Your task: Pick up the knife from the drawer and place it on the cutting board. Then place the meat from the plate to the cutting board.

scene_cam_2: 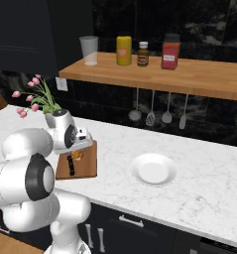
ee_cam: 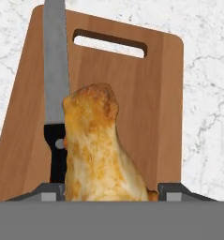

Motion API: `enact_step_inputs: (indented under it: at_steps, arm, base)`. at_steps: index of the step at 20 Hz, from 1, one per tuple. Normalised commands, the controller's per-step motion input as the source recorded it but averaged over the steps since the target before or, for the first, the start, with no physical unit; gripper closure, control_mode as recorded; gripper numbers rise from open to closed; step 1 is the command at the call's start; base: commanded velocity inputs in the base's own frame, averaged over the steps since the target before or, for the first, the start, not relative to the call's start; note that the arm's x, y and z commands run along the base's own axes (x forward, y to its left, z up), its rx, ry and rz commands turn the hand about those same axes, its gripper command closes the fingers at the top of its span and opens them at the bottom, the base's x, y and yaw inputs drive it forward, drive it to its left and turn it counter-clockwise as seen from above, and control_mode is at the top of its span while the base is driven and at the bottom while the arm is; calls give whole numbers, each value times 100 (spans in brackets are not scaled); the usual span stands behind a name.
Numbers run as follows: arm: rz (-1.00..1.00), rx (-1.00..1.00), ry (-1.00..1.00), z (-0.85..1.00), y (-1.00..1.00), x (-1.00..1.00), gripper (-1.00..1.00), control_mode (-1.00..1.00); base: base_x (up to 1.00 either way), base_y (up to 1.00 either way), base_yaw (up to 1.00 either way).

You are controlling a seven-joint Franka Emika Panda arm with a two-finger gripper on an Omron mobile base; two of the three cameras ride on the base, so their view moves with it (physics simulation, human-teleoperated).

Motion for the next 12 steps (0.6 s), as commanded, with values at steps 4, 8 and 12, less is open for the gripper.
enact_step_inputs:
  at_steps: [4,8,12]
  arm:
    - [0,0,0,-31,0,27,100,-100]
    - [0,0,0,-41,0,5,100,-100]
    - [0,0,0,-22,2,0,100,-100]
  base:
    - [0,0,0]
    - [0,0,0]
    - [0,0,0]
